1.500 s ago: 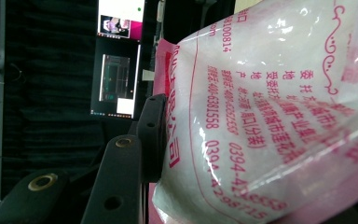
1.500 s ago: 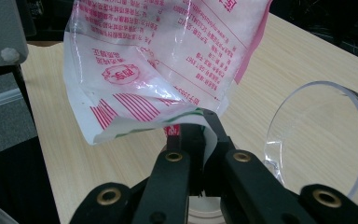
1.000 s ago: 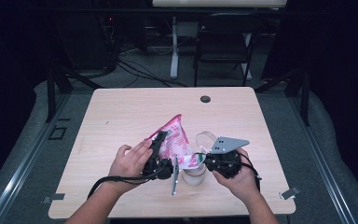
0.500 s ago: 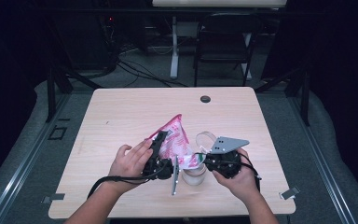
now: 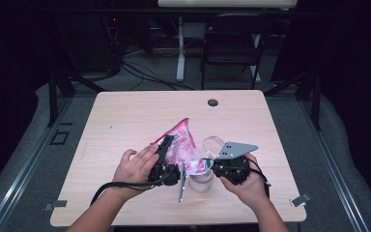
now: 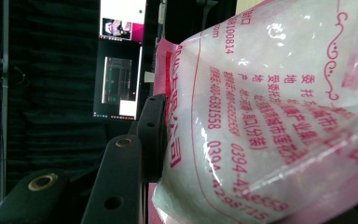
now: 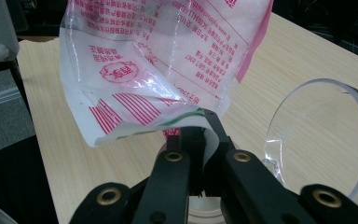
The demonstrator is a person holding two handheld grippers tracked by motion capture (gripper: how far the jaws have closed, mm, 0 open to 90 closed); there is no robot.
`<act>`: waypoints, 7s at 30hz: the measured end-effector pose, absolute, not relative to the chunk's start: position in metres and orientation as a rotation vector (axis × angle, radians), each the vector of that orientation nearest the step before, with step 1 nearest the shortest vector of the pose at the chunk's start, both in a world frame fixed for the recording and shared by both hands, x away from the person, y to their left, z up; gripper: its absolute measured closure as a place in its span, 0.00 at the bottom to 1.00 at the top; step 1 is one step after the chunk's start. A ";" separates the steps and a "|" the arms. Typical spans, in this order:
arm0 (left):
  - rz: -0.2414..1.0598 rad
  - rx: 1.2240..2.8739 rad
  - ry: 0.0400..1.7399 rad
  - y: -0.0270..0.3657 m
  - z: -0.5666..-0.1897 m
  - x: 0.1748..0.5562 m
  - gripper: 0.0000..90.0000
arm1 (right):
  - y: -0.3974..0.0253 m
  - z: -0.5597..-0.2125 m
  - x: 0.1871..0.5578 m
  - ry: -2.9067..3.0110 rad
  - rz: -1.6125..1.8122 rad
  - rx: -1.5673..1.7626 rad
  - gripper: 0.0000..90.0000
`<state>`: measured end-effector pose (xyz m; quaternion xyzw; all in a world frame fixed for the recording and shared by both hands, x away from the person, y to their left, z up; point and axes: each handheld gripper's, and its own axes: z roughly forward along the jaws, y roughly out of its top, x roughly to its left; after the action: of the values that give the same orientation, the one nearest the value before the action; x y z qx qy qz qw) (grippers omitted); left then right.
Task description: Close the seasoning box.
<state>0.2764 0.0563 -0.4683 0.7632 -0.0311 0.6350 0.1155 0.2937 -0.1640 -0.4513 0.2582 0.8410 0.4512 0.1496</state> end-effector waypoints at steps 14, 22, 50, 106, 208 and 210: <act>1.862 2.233 -0.098 0.056 -0.467 0.276 0.70 | -0.164 -0.451 0.294 2.417 1.295 0.741 1.00; 1.863 2.230 -0.096 0.056 -0.467 0.276 0.70 | -0.164 -0.451 0.294 2.417 1.293 0.743 1.00; 1.881 2.217 -0.106 0.055 -0.465 0.275 0.71 | -0.164 -0.452 0.294 2.419 1.286 0.744 1.00; 1.894 2.193 -0.127 0.051 -0.460 0.274 0.71 | -0.165 -0.454 0.296 2.417 1.273 0.754 1.00; 1.820 2.264 -0.010 0.053 -0.477 0.282 0.73 | -0.166 -0.459 0.298 2.403 1.213 0.780 1.00; 1.813 2.268 -0.002 0.054 -0.478 0.282 0.73 | -0.165 -0.459 0.298 2.402 1.214 0.780 1.00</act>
<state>0.2820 0.0535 -0.4778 0.7756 -0.0008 0.6200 0.1188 0.2982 -0.1652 -0.4588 0.2742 0.8449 0.4271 0.1688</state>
